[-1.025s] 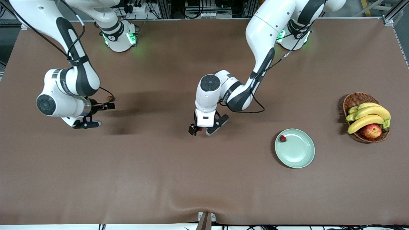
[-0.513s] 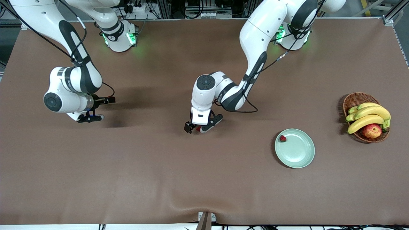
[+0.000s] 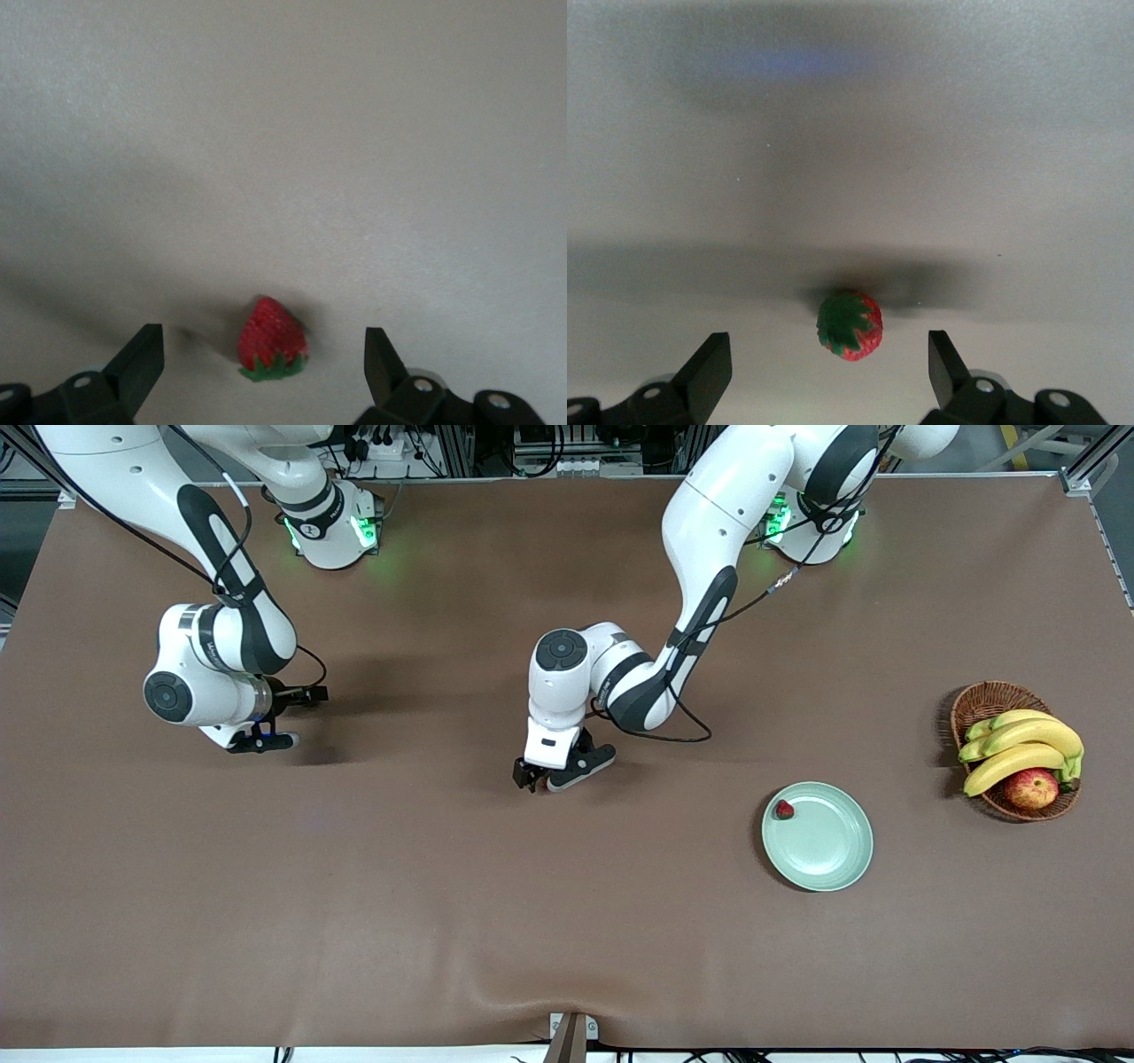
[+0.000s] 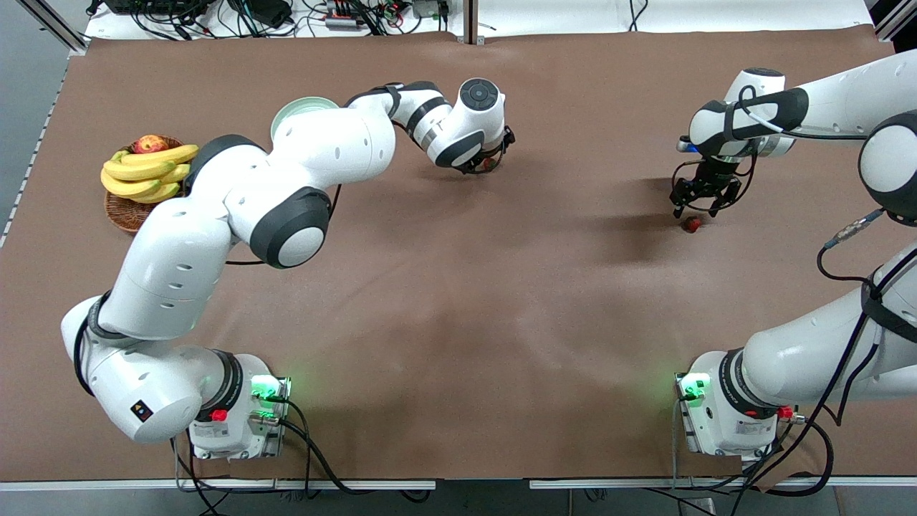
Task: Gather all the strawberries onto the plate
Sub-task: 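Lower the left gripper and grasp the second strawberry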
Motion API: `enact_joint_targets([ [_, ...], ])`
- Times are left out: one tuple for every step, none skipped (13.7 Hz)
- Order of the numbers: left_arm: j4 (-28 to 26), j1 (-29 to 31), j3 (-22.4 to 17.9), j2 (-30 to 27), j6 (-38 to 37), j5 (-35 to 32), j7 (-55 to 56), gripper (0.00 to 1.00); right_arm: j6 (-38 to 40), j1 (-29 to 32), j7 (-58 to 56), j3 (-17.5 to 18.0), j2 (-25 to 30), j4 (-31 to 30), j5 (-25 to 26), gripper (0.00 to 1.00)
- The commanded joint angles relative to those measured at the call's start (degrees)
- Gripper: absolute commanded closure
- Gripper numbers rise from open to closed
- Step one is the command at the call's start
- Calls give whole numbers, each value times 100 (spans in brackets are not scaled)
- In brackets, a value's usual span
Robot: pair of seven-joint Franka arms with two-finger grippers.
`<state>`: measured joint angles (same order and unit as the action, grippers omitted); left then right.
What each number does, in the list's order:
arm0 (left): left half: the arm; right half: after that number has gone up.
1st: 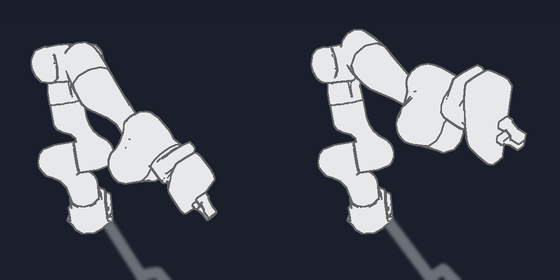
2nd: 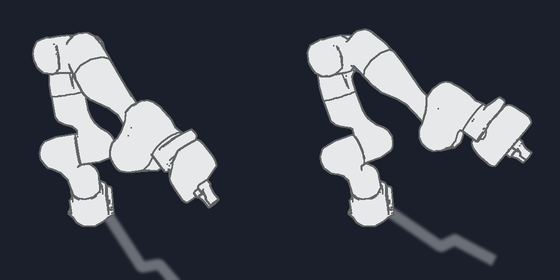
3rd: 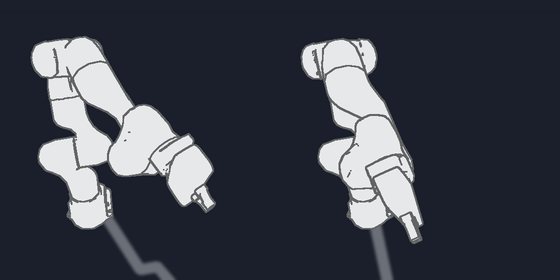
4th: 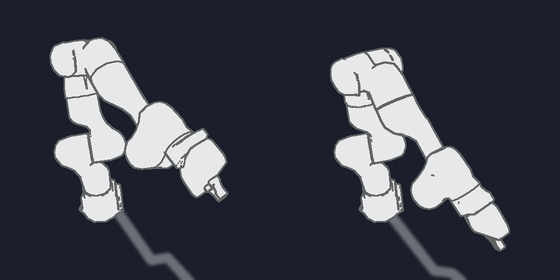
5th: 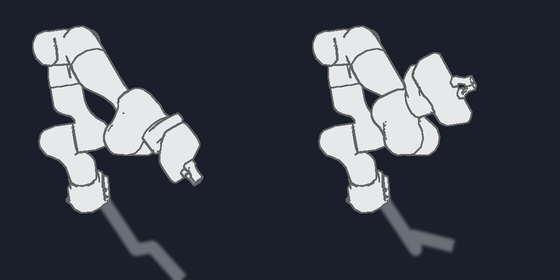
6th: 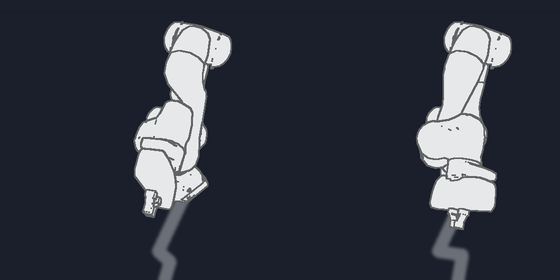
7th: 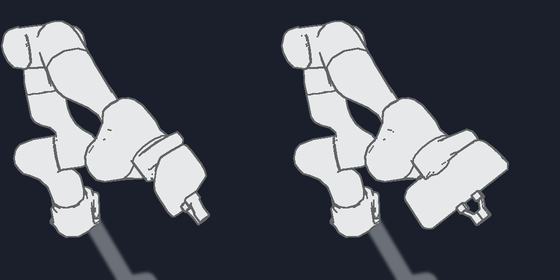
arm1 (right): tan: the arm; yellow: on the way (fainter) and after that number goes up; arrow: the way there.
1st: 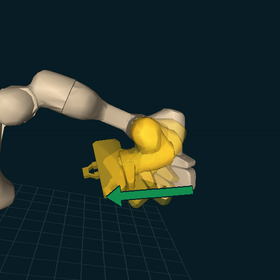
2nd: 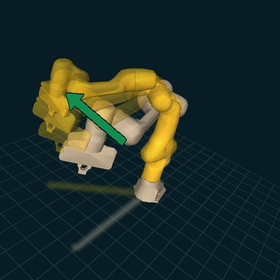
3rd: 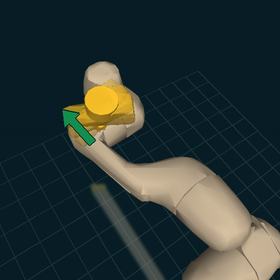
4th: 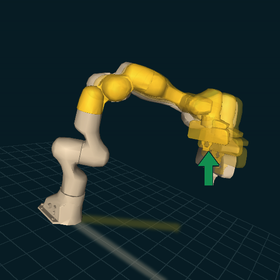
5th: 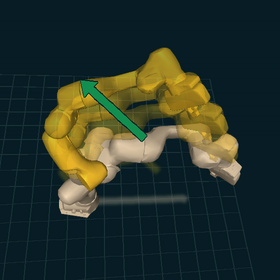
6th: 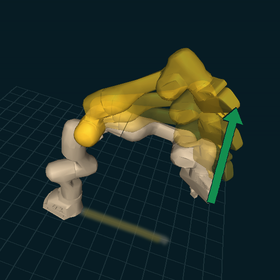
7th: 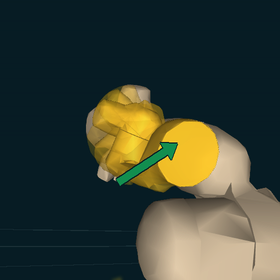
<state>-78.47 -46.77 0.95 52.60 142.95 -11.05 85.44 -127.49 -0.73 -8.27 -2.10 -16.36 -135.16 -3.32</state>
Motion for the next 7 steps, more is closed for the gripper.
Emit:
enact_joint_targets([
  [104,-43,-51,40,-136,-117,-282,0,-197,99,-25,61,177,-309,130,2],
  [104,-43,-51,49,-136,-108,-283,0,-206,152,-25,61,159,-318,130,2],
  [104,-52,-51,58,-136,-108,-283,0,-224,170,-25,61,124,-310,130,3],
  [104,-52,-51,66,-136,-108,-300,0,-302,178,-25,61,89,-318,130,6],
  [104,-52,-51,84,-136,-117,-379,0,-320,170,-25,61,28,-318,139,7],
  [104,-52,-51,93,-136,-108,-623,0,-347,178,-25,61,-7,-310,130,9],
  [104,-52,-51,93,-136,-99,-799,0,-425,179,-25,61,-51,-309,139,9],
])
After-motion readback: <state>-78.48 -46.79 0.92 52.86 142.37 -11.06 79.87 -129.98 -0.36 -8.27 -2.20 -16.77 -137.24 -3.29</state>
